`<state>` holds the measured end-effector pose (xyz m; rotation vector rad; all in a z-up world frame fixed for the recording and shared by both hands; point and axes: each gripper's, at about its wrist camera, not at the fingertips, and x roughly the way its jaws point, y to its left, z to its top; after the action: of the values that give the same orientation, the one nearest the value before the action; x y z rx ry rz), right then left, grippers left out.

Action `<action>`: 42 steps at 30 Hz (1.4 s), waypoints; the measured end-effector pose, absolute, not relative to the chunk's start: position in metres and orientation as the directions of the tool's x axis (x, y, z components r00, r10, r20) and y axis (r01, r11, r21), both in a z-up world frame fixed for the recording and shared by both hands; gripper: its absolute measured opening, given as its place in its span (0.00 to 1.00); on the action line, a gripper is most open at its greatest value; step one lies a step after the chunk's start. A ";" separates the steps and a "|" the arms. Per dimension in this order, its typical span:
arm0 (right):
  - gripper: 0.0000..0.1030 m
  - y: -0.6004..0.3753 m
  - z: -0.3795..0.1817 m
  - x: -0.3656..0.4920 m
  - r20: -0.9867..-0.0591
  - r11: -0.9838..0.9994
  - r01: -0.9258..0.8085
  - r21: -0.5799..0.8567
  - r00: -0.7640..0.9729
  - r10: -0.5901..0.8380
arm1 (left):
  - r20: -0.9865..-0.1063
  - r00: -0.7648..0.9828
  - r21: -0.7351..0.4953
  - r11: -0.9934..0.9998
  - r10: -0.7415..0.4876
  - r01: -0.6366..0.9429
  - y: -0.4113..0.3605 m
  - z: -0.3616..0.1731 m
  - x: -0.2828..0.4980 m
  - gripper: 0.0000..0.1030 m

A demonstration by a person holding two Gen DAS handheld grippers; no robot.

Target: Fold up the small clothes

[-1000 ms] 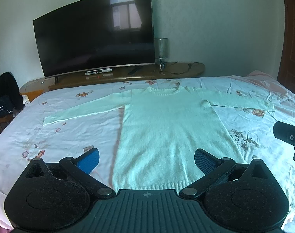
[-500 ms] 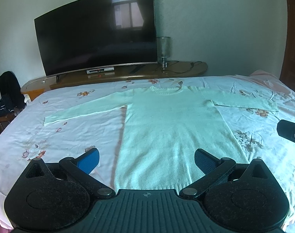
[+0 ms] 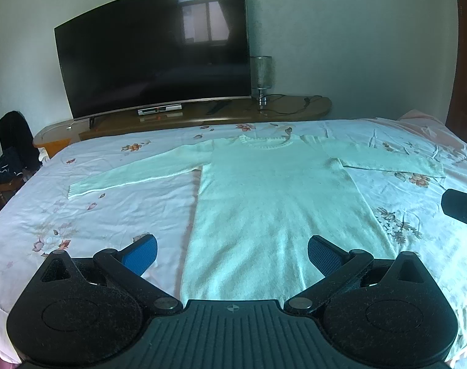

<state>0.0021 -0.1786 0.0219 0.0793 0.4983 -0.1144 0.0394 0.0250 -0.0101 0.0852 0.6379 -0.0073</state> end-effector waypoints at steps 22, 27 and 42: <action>1.00 -0.177 0.019 0.012 -0.487 0.990 0.131 0.041 0.868 -0.095 | -0.601 0.799 0.076 0.996 0.012 0.043 0.020 -0.012 0.047 1.00; 1.00 -0.180 0.016 0.010 -0.488 0.991 0.129 0.042 0.868 -0.092 | -0.602 0.798 0.080 0.996 0.012 0.045 0.018 -0.010 0.046 1.00; 1.00 -0.180 0.013 0.004 -0.511 0.991 0.131 0.030 0.854 -0.097 | -0.621 0.784 0.096 0.992 -0.003 0.080 0.009 -0.011 0.041 1.00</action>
<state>0.0044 -0.1797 0.0128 0.0647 0.5343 -0.1203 0.0411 0.0095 -0.0106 0.1189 0.6689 -0.0447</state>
